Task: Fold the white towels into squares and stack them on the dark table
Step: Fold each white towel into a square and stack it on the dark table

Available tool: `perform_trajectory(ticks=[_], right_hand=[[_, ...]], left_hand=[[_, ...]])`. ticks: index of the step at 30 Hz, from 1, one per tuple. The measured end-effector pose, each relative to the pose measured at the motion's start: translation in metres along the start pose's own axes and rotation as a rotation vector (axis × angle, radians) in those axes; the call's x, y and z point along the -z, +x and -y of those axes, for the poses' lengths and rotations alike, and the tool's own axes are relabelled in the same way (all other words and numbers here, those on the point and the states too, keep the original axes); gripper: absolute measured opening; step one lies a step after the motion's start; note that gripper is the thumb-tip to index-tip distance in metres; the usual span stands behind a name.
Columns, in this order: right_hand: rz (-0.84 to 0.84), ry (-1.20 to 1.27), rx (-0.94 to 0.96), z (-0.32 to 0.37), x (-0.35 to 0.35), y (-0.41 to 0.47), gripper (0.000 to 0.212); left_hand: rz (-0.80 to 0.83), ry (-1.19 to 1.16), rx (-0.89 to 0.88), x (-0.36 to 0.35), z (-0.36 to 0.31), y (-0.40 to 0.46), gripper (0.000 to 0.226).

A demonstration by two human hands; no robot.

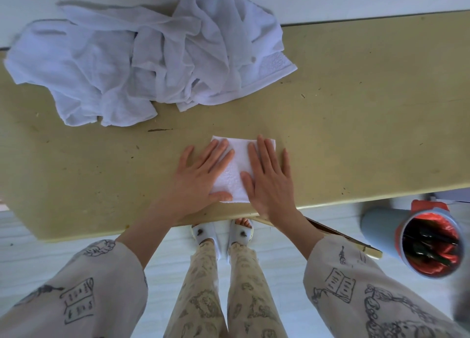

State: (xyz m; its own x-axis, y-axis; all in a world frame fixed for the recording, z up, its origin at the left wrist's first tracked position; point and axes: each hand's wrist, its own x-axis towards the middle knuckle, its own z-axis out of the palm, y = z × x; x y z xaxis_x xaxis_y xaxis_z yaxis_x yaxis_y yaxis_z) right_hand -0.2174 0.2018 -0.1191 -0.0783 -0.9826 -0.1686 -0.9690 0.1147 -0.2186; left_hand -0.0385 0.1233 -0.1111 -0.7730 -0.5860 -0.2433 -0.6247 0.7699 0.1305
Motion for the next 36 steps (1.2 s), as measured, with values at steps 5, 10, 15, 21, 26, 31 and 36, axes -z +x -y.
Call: perform_trajectory(ticks=[5,10,15,21,26,31,36], right_hand=[[0.076,-0.052,0.019,-0.002,0.004,0.008,0.063],[0.209,-0.063,0.042,-0.002,0.021,0.011,0.068],[0.058,0.219,-0.023,0.001,0.037,0.001,0.062],[-0.045,0.358,-0.364,0.018,0.045,0.007,0.032],[0.068,0.305,-0.481,0.034,0.044,0.015,0.04],[0.211,0.195,-0.521,0.036,0.049,0.025,0.043],[0.372,0.192,-0.565,0.039,0.054,0.034,0.042]], left_hand=[[0.004,0.012,-0.01,-0.004,0.002,-0.002,0.084],[0.026,0.008,0.027,0.002,-0.006,-0.006,0.081],[-0.002,-0.1,0.205,0.004,-0.027,-0.024,0.069],[-0.179,-0.151,0.315,0.017,-0.033,-0.036,0.045],[-0.22,-0.37,0.473,0.029,-0.017,-0.016,0.03],[-0.023,-0.372,0.578,0.033,-0.001,0.002,0.04],[0.164,-0.386,0.632,0.041,-0.003,0.007,0.037]])
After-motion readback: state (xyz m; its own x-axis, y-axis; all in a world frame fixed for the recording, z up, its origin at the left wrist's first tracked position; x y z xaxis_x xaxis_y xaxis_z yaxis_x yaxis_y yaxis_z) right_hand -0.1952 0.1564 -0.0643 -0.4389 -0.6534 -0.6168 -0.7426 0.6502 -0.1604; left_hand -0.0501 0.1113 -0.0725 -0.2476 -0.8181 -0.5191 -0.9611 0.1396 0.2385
